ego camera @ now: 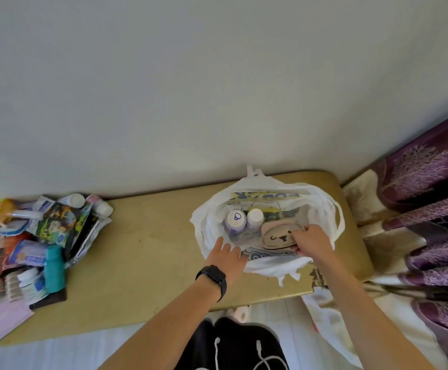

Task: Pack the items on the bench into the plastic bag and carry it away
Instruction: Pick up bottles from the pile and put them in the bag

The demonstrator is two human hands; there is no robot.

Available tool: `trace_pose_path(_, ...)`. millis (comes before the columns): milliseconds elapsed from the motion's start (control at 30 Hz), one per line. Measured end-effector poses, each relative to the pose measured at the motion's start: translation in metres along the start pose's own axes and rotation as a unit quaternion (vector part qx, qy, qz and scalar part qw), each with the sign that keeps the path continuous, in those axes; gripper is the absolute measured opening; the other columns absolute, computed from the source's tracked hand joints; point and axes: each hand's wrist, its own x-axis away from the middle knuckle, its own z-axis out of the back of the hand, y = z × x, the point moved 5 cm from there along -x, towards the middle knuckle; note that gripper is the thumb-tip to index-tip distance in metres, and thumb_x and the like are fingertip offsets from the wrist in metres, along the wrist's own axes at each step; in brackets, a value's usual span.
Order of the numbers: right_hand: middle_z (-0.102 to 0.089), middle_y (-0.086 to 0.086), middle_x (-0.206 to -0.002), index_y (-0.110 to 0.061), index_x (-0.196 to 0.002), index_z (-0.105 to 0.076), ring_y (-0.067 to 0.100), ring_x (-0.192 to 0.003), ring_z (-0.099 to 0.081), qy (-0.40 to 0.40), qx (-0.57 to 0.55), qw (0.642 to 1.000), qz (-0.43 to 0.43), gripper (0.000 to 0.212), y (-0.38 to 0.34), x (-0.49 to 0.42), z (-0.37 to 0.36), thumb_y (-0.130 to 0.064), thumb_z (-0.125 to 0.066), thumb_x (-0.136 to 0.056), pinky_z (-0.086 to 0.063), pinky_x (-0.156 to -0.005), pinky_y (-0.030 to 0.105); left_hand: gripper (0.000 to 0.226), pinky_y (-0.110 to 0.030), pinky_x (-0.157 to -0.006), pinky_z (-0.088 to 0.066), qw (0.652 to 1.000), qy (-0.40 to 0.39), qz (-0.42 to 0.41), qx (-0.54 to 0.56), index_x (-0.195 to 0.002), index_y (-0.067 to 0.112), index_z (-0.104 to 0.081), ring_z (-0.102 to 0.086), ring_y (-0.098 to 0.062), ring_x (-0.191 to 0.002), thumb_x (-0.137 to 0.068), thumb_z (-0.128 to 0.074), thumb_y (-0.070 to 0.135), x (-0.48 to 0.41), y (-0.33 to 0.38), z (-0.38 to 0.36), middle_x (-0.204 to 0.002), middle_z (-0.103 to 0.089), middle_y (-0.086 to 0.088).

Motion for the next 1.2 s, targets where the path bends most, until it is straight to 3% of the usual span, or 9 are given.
trace_pose_path(100, -0.066, 0.009, -0.055, -0.002, -0.081, -0.062, 0.022, -0.049, -0.056, -0.057, -0.055, 0.996, -0.036, 0.013, -0.005, -0.001, -0.028, -0.006, -0.05, -0.083, -0.046, -0.049, 0.03, 0.041, -0.053, -0.117, -0.016, 1.0, -0.006, -0.022, 0.006, -0.138, 0.018, -0.048, -0.044, -0.035, -0.127, -0.099, -0.04, 0.012, 0.002, 0.0, -0.002, -0.136, -0.051, -0.011)
trace_pose_path(167, -0.069, 0.01, -0.066, -0.001, -0.094, -0.064, 0.027, -0.067, -0.063, -0.075, -0.063, 0.995, -0.028, 0.021, -0.006, -0.007, -0.046, -0.016, -0.052, -0.085, -0.048, -0.064, 0.033, 0.041, -0.052, -0.117, -0.016, 0.999, -0.006, -0.035, 0.013, -0.137, 0.024, -0.05, -0.044, -0.034, -0.126, -0.1, -0.04, 0.012, 0.004, -0.001, 0.0, -0.134, -0.051, -0.01)
trace_pose_path(267, -0.065, 0.012, -0.105, -0.006, -0.12, -0.053, 0.032, -0.103, -0.06, -0.069, 0.202, 0.976, 0.044, 0.048, -0.003, -0.01, -0.061, -0.044, -0.053, -0.09, -0.048, -0.085, 0.037, 0.039, -0.05, -0.118, -0.015, 0.998, -0.004, -0.042, 0.035, -0.133, 0.027, -0.054, -0.043, -0.032, -0.127, -0.099, -0.041, 0.013, 0.006, -0.004, 0.003, -0.136, -0.051, -0.009)
trace_pose_path(433, -0.064, 0.001, -0.12, -0.023, -0.125, -0.051, 0.026, -0.11, -0.06, -0.107, 0.392, 0.91, 0.084, 0.048, 0.023, -0.008, -0.07, -0.052, -0.055, -0.088, -0.048, -0.094, 0.042, 0.042, -0.047, -0.115, -0.02, 0.996, 0.021, -0.038, 0.076, -0.132, 0.024, -0.053, -0.047, -0.03, -0.123, -0.091, -0.053, 0.012, 0.006, -0.011, 0.003, -0.132, -0.051, -0.008)
trace_pose_path(567, -0.064, -0.004, -0.129, -0.034, -0.131, -0.057, 0.022, -0.119, -0.057, -0.093, 0.362, 0.916, 0.147, 0.039, 0.016, 0.012, -0.063, -0.044, -0.047, -0.095, -0.047, -0.098, 0.039, 0.04, -0.045, -0.112, -0.025, 0.993, 0.061, -0.025, 0.098, -0.132, 0.022, -0.052, -0.045, -0.028, -0.123, -0.092, -0.054, 0.018, 0.007, -0.015, 0.003, -0.131, -0.05, -0.006)
trace_pose_path(733, -0.066, -0.005, -0.126, -0.027, -0.122, -0.068, 0.019, -0.12, -0.055, 0.034, 0.217, 0.932, 0.288, 0.029, 0.001, 0.054, -0.052, -0.03, -0.059, -0.094, -0.046, -0.103, 0.039, 0.042, -0.048, -0.115, -0.026, 0.97, 0.17, -0.006, 0.172, -0.131, 0.023, -0.054, -0.045, -0.027, -0.131, -0.089, -0.055, 0.023, 0.026, -0.025, 0.001, -0.136, -0.052, -0.004)
trace_pose_path(833, -0.066, -0.004, -0.125, -0.023, -0.117, -0.072, 0.016, -0.121, -0.055, 0.117, 0.148, 0.911, 0.366, 0.027, -0.005, 0.092, -0.057, -0.023, -0.068, -0.09, -0.049, -0.101, 0.038, 0.044, -0.045, -0.101, -0.045, 0.934, 0.256, 0.039, 0.247, -0.126, 0.028, -0.059, -0.058, -0.028, -0.12, -0.082, -0.055, 0.024, 0.057, -0.047, -0.01, -0.128, -0.061, -0.002)
trace_pose_path(967, -0.066, -0.006, -0.122, -0.022, -0.109, -0.076, 0.009, -0.12, -0.055, 0.141, 0.103, 0.876, 0.449, 0.021, -0.023, 0.142, -0.094, -0.019, -0.069, -0.09, -0.048, -0.098, 0.026, 0.046, -0.036, -0.108, -0.034, 0.883, 0.27, 0.174, 0.343, -0.136, 0.031, -0.051, -0.047, -0.022, -0.129, -0.091, -0.046, 0.023, 0.113, -0.093, -0.049, -0.14, -0.052, 0.003)
trace_pose_path(1200, -0.051, -0.019, -0.14, -0.038, -0.122, -0.066, 0.005, -0.132, -0.041, -0.055, 0.26, 0.85, 0.454, 0.028, -0.05, 0.177, -0.23, -0.035, -0.057, -0.096, -0.04, -0.107, 0.029, 0.054, -0.035, -0.117, -0.02, 0.827, 0.114, 0.354, 0.422, -0.149, 0.036, -0.031, -0.028, -0.02, -0.142, -0.096, -0.042, 0.032, 0.208, -0.161, -0.176, -0.155, -0.032, 0.004)
